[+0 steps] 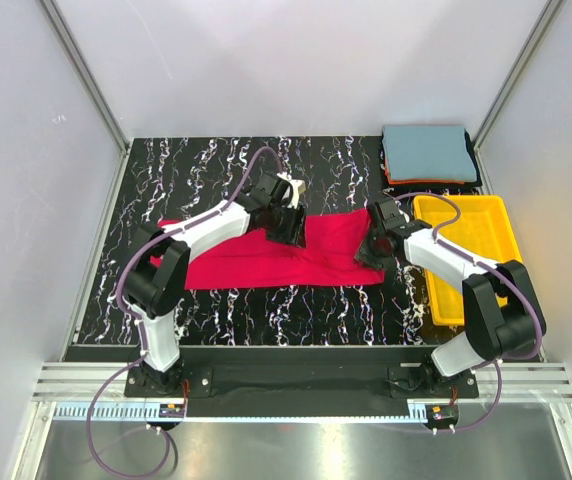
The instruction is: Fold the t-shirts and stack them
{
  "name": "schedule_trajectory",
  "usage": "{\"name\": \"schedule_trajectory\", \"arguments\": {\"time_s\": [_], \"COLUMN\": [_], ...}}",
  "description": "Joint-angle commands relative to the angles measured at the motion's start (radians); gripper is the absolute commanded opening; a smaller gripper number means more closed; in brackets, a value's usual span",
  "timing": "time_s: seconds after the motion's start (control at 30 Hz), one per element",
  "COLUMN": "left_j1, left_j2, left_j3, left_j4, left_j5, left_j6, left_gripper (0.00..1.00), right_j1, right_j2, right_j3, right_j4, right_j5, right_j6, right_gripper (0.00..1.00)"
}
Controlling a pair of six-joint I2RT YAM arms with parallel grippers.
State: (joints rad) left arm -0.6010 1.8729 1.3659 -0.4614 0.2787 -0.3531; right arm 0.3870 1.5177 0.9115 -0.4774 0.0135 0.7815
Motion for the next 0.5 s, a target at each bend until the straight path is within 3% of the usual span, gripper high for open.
{"name": "schedule_trajectory", "arguments": {"time_s": [0.0, 0.23, 0.47], "left_j1": [0.006, 0.007, 0.007], "left_j2": [0.0, 0.072, 0.178], "left_j3": [0.068, 0.171, 0.255], "left_j4": [0.029, 0.029, -0.009], "left_j5": [-0.007, 0.099, 0.255], "left_j6": [0.175, 0.365, 0.47], "left_gripper": [0.54, 0.55, 0.48], "right_j1": [0.003, -0.007, -0.03], "right_j2": [-0.034, -0.002, 0.015], "right_j3": [0.004, 0.006, -0.007], "right_j4": [0.006, 0.019, 0.074], "right_j5": [-0.01, -0.04, -0.096], "right_j6": [0.025, 0.059, 0.073], "right_gripper": [0.36, 0.36, 0.34]}}
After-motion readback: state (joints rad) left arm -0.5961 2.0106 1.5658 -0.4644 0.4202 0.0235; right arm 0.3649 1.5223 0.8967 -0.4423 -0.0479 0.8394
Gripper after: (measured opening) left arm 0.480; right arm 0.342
